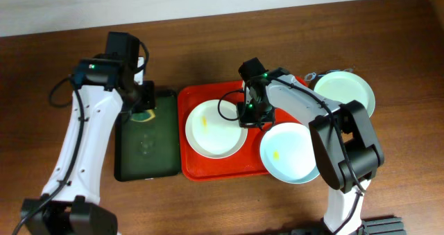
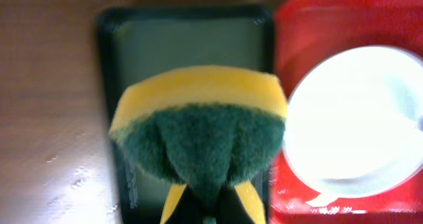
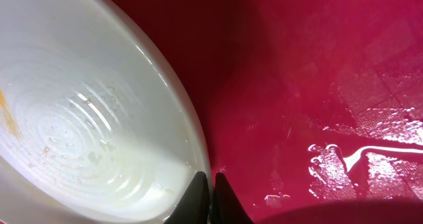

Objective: Clean dirty plates on tray and stack at the side
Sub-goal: 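Scrub the white plate with the sponge in the left gripper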

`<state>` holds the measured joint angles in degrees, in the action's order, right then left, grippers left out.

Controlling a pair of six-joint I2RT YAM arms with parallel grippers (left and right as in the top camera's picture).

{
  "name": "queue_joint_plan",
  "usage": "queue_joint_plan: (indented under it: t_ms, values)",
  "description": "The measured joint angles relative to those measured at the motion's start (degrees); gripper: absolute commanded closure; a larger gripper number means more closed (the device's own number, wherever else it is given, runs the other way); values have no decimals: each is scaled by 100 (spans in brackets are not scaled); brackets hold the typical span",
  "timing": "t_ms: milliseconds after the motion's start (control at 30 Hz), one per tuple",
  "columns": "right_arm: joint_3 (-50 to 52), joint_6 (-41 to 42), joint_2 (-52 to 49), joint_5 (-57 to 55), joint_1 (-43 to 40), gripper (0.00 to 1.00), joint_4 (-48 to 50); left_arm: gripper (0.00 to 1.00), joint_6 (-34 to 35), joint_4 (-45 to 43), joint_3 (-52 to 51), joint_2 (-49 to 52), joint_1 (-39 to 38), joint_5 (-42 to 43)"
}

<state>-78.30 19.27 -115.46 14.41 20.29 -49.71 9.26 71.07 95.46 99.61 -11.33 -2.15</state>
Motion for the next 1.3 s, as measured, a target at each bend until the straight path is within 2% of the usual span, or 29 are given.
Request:
queue_joint_plan:
  t_ms: [200, 333, 500, 800, 967, 1100, 1167, 1300]
  values:
    - [2, 0, 0, 155, 0, 96, -35, 100, 101, -573, 2, 743, -667, 651]
    - [11, 4, 0, 212, 0, 96, -68, 100, 284, -1165, 2, 1493, -1093, 796]
    - [13, 2, 0, 236, 0, 96, -68, 100, 409, -1473, 2, 1967, -1427, 796]
    - [13, 2, 0, 258, 0, 96, -74, 100, 560, -1423, 63, 2597, -1523, 800]
    - [22, 2, 0, 258, 0, 96, -66, 100, 131, -1263, 90, 2708, -1502, 1753]
    - [24, 0, 0, 258, 0, 96, -59, 100, 17, -1038, 302, 2715, -1484, 2096]
    - [24, 4, 0, 260, 0, 96, -57, 100, 46, -1023, 374, 2603, -1462, 2035]
    - [26, 4, 0, 262, 0, 96, -52, 100, 337, -831, 463, 2253, -1451, 1040]
